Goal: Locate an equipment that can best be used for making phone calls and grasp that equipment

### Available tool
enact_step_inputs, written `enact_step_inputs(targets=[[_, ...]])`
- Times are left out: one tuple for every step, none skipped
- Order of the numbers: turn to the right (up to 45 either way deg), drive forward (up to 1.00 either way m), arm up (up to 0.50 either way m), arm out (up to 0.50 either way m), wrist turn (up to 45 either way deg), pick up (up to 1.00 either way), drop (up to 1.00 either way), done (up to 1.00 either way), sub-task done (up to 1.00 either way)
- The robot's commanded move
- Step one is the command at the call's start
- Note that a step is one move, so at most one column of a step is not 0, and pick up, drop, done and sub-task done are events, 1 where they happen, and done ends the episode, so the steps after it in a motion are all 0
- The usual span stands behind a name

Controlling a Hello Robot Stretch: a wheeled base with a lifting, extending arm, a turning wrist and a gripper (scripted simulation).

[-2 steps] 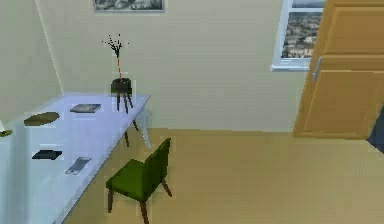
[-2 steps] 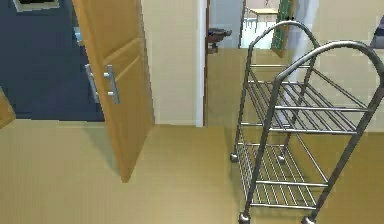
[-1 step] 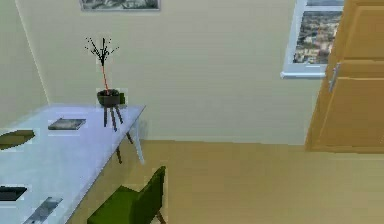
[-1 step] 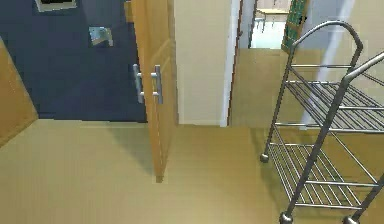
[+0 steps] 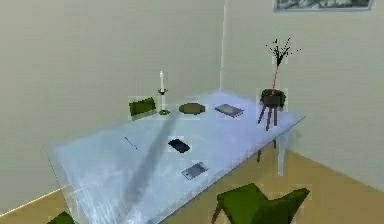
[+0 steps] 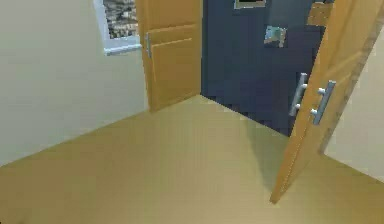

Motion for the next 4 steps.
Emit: enact_step_inputs(targets=[[-45.0, 0.00, 0.00, 0.00, 0.0, 0.00, 0.00, 0.00, 0.00], [-45.0, 0.00, 0.00, 0.00, 0.0, 0.00, 0.00, 0.00, 0.00], [-3.0, 0.00, 0.00, 0.00, 0.0, 0.00, 0.00, 0.00, 0.00], [45.0, 0.00, 0.00, 0.00, 0.0, 0.00, 0.00, 0.00, 0.00]])
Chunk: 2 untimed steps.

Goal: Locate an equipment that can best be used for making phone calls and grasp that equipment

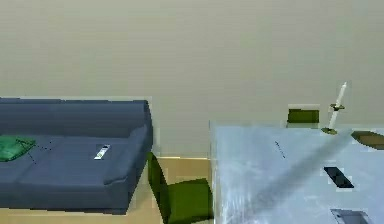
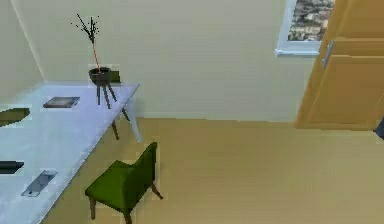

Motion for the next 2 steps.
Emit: enact_step_inputs(targets=[[45.0, 0.00, 0.00, 0.00, 0.0, 0.00, 0.00, 0.00, 0.00], [3.0, 0.00, 0.00, 0.00, 0.0, 0.00, 0.00, 0.00, 0.00]])
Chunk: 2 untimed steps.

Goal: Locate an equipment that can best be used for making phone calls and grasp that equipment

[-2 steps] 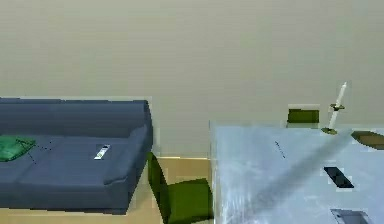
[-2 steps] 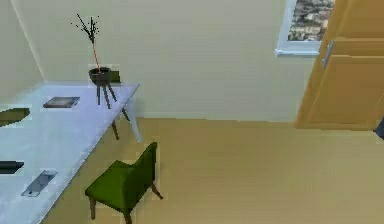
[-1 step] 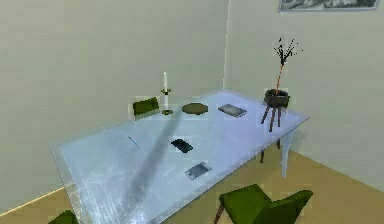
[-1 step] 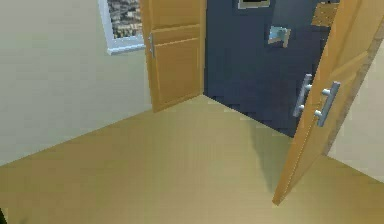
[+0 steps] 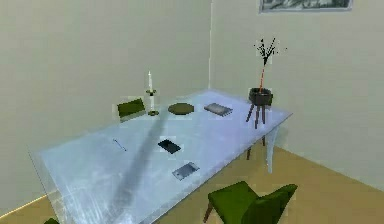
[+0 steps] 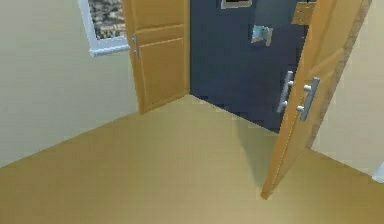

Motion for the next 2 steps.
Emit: enact_step_inputs(targets=[[0.0, 0.40, 0.00, 0.00, 0.0, 0.00, 0.00, 0.00, 0.00], [-45.0, 0.00, 0.00, 0.00, 0.0, 0.00, 0.00, 0.00, 0.00]])
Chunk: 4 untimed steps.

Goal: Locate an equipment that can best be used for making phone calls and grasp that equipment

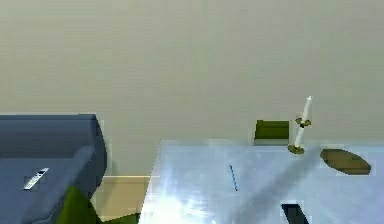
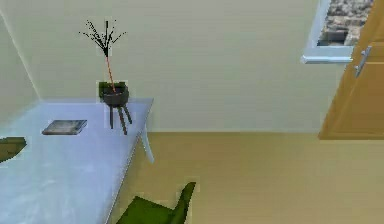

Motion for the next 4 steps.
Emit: enact_step_inputs(targets=[[-45.0, 0.00, 0.00, 0.00, 0.0, 0.00, 0.00, 0.00, 0.00], [-9.0, 0.00, 0.00, 0.00, 0.0, 0.00, 0.00, 0.00, 0.00], [0.0, 0.00, 0.50, 0.00, 0.0, 0.00, 0.00, 0.00, 0.00], [0.0, 0.00, 0.26, 0.00, 0.0, 0.00, 0.00, 0.00, 0.00]])
